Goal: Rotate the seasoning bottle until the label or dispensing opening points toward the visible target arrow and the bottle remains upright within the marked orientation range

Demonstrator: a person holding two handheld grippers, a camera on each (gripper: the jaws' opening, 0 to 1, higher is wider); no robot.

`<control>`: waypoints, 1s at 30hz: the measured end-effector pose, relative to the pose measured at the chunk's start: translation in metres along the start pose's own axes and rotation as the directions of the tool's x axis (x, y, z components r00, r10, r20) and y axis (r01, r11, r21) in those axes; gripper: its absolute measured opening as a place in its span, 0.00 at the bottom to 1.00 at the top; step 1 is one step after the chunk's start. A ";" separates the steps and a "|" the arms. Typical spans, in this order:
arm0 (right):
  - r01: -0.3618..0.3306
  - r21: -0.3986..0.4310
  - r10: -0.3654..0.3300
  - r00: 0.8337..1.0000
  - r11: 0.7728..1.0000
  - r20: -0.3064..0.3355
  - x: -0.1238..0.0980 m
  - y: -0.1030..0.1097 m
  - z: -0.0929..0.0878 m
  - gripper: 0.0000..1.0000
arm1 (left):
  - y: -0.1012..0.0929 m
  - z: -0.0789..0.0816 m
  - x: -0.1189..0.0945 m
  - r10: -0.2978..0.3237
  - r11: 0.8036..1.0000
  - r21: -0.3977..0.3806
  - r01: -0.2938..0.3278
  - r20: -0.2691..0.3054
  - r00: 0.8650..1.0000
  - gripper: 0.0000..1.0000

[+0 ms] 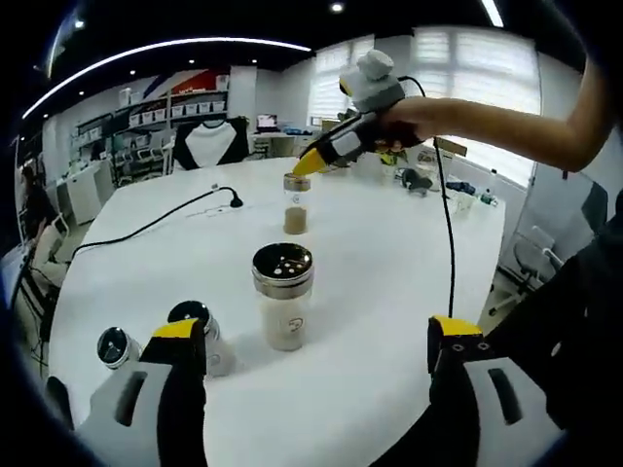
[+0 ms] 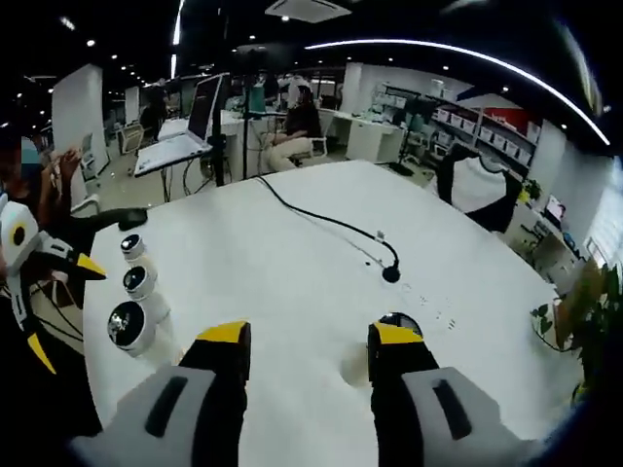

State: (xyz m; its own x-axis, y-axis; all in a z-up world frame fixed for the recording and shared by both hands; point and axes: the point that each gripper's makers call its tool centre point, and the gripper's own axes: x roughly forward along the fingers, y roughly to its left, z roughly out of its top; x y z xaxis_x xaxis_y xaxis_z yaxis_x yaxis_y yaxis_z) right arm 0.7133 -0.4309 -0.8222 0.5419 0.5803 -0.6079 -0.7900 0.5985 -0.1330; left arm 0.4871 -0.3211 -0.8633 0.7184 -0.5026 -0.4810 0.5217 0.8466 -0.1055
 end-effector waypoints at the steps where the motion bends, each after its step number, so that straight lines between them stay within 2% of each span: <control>1: 0.014 0.013 -0.014 1.000 1.000 0.001 0.000 -0.006 -0.002 0.47 | 0.000 0.000 0.000 0.001 1.000 -0.002 -0.001 0.000 1.000 1.00; 4: 0.064 0.047 -0.064 0.998 0.997 0.002 0.001 -0.028 -0.007 0.47 | 0.006 0.001 0.002 0.015 1.000 -0.021 -0.015 0.008 1.000 1.00; 8: 0.109 0.061 -0.109 0.994 0.992 -0.006 0.005 -0.043 -0.012 0.46 | 0.008 0.002 0.003 0.015 1.000 -0.025 -0.014 0.010 1.000 1.00; 9: 0.109 0.058 -0.108 0.994 0.992 -0.011 0.017 -0.062 -0.016 0.46 | 0.009 0.002 0.007 0.015 1.000 -0.024 -0.015 0.003 1.000 1.00; 14: 0.096 0.063 -0.094 0.995 0.993 -0.041 0.039 -0.077 -0.020 0.46 | 0.009 0.008 0.014 0.006 1.000 -0.026 -0.006 -0.002 1.000 1.00; 18: 0.064 0.065 -0.058 0.995 0.996 -0.082 0.053 -0.074 -0.029 0.43 | 0.009 0.011 0.019 -0.007 1.000 -0.008 0.007 -0.017 1.000 1.00; 26: 0.042 0.080 -0.034 0.994 0.996 -0.100 0.060 -0.064 -0.034 0.43 | 0.008 0.020 0.021 -0.009 1.000 -0.012 0.009 -0.024 1.000 1.00; 30: 0.013 0.099 -0.003 0.995 0.995 -0.099 0.063 -0.061 -0.035 0.39 | 0.009 0.023 0.023 -0.014 1.000 -0.017 0.013 -0.024 1.000 0.99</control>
State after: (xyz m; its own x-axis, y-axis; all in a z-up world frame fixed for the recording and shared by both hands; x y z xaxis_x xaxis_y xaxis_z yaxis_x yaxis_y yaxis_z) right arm 0.7854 -0.4496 -0.8796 0.5129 0.5210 -0.6823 -0.7508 0.6576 -0.0621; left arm 0.5185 -0.3295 -0.8554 0.6999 -0.5096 -0.5005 0.5231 0.8428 -0.1267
